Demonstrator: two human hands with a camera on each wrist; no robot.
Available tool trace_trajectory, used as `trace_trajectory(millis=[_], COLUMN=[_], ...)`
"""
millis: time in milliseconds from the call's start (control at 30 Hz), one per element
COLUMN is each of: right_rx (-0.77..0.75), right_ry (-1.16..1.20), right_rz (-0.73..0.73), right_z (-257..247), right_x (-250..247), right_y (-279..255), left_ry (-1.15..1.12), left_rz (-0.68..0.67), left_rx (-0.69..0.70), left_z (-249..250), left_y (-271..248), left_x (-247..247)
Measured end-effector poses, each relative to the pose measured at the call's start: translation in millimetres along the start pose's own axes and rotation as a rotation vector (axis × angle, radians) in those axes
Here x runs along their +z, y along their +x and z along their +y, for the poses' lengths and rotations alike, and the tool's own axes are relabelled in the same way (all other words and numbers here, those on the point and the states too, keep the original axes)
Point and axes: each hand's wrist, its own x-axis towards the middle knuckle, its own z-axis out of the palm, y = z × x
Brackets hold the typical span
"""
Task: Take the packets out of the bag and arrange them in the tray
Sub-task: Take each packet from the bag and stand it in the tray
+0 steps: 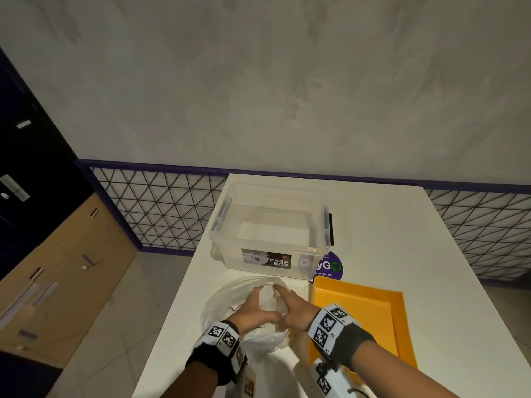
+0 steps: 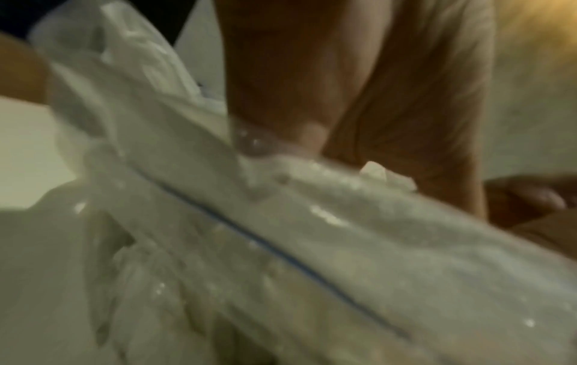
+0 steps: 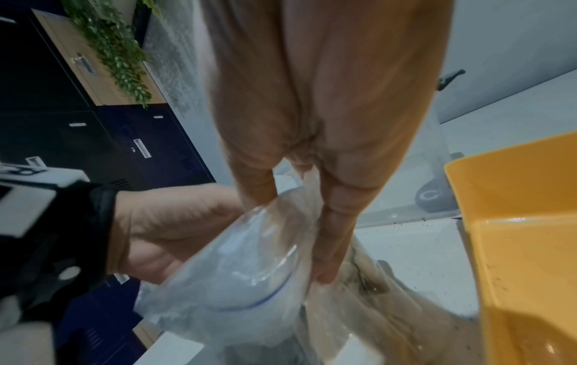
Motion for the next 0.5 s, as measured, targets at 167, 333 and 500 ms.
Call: trace_trajectory(millis=[167, 333, 500], right_rx=[0.033, 0.068, 0.079], right_ry=[-0.002, -0.049, -0.036], right_rz=[-0.008, -0.020, -0.025], right_z=[2.9, 3.9, 3.9], right_x=[-5.5, -9.1, -12.4], right_y=[-4.2, -5.1, -6.7], left_ry=[0.054, 0.004, -0.078], left_rz=[0.032, 0.079, 0.047], left_rx=[0.093, 0.097, 0.147], left_z=[-1.5, 8.2, 19.3], left_y=[-2.3, -16.5, -34.8], left_x=[-10.5, -24.5, -31.1])
